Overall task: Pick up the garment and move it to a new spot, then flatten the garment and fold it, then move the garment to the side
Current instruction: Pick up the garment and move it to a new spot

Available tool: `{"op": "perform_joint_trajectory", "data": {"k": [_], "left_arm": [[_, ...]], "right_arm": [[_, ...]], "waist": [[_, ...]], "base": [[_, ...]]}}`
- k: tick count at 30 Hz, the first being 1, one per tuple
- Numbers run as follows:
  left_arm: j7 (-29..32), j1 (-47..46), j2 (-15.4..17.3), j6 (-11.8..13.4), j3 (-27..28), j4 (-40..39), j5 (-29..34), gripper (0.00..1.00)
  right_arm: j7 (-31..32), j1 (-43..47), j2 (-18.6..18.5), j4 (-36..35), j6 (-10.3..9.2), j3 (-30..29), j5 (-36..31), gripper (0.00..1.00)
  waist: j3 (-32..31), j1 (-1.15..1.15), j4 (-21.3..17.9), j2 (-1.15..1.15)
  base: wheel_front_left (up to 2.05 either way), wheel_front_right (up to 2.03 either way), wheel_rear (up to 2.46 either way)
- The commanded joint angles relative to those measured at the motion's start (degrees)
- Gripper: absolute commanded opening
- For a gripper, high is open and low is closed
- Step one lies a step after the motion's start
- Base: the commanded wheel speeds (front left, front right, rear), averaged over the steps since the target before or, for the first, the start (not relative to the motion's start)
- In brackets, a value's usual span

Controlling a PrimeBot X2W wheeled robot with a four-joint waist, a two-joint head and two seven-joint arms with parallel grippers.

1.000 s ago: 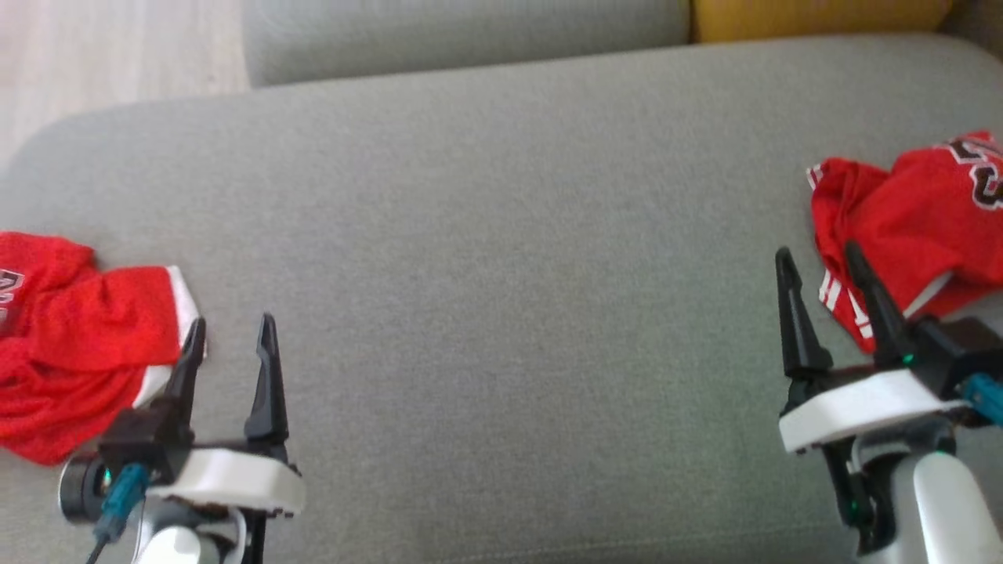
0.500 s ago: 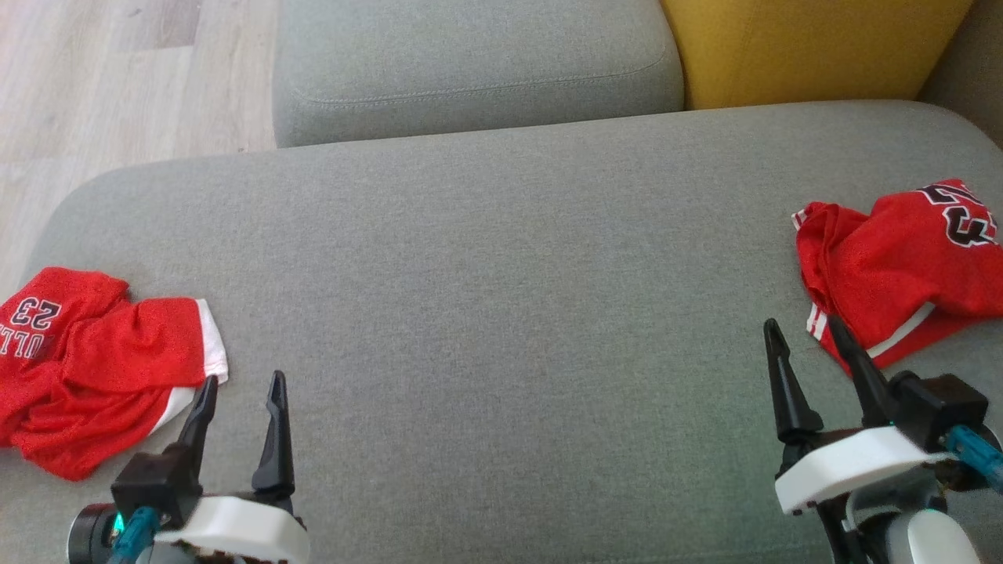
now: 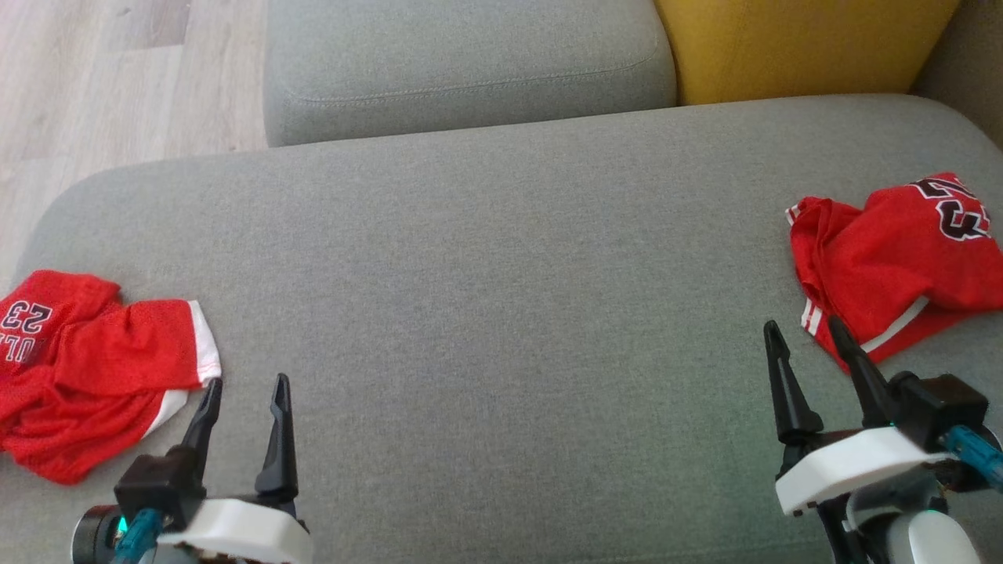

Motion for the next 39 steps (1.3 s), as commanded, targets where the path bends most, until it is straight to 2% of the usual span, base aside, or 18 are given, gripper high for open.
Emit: {"op": "perform_joint_trajectory", "data": {"k": [1,11,25,33,39], "left_arm": [[-0.4,-2.7,1.2,0.4,2.1,-2.0,-0.3,1.00],[-0.7,-4.0,0.7,0.7,2.1,-1.8,-0.5,1.00],[-2.4,-9.1,-1.6,-0.8,1.1,-0.3,-0.3,1.00],[-3.1,-11.2,-1.8,-3.1,1.4,1.7,-0.1,1.00],[-3.2,-11.4,-2.1,-3.8,2.1,2.4,0.3,1.00]], "right_arm": [[0.1,-1.7,-0.2,-2.4,-0.04,1.1,0.3,1.00],[0.2,-1.5,-0.2,-2.7,-0.04,0.4,0.3,1.00],[1.1,-1.2,-0.2,-4.7,-0.04,0.6,0.5,1.00],[1.1,-1.2,-0.2,-4.3,-0.04,0.9,1.0,1.00],[1.1,-1.3,-0.2,-4.4,-0.04,1.0,0.7,1.00]], "waist": [[0.1,0.00,0.0,0.00],[0.4,0.00,2.4,0.00],[0.8,0.00,18.8,0.00],[1.0,0.00,23.8,0.00],[1.4,0.00,24.5,0.00]], "base": [[0.00,0.00,0.00],[0.00,0.00,0.00],[0.00,0.00,0.00],[0.00,0.00,0.00],[0.00,0.00,0.00]]}}
